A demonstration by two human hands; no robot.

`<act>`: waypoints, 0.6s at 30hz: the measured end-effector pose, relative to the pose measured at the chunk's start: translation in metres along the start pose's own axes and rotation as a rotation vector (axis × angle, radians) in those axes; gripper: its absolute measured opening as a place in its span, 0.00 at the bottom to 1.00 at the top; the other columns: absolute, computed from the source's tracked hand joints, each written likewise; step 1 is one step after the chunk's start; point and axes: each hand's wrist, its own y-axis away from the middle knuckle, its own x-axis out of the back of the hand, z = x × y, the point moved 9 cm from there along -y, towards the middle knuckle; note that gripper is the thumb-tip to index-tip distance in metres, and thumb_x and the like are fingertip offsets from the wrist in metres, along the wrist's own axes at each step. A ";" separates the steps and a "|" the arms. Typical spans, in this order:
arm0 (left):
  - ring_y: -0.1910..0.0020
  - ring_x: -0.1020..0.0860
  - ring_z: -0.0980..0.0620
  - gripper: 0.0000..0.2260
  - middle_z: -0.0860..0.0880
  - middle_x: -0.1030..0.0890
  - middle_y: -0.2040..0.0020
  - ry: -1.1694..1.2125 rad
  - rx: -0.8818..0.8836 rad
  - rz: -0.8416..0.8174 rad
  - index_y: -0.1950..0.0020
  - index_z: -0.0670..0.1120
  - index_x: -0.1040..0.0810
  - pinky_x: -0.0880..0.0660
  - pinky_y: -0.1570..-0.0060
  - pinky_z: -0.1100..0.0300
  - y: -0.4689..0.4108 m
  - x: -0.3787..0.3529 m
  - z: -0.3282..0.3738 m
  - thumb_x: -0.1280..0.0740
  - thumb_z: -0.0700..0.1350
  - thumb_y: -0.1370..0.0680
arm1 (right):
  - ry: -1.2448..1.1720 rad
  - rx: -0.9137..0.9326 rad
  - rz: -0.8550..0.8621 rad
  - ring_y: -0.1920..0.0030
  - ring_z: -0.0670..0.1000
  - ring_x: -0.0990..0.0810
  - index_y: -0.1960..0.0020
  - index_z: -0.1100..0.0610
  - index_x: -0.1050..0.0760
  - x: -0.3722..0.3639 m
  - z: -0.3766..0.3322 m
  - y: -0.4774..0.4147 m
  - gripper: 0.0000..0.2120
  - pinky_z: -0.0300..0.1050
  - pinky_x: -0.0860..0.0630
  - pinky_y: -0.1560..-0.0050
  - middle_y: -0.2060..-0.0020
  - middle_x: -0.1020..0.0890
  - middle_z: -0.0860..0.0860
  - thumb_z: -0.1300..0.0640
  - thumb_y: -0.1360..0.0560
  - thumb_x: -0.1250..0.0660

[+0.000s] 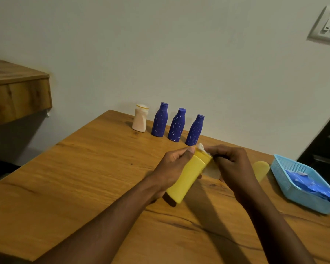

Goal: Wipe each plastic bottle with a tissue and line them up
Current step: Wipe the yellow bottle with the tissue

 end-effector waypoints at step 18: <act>0.46 0.16 0.42 0.21 0.43 0.14 0.45 0.104 0.306 0.323 0.30 0.57 0.26 0.20 0.40 0.40 -0.010 0.035 -0.039 0.42 0.65 0.17 | 0.058 0.131 0.106 0.45 0.38 0.21 0.45 0.48 0.17 -0.062 0.008 0.057 0.18 0.35 0.22 0.45 0.49 0.19 0.39 0.69 0.25 0.30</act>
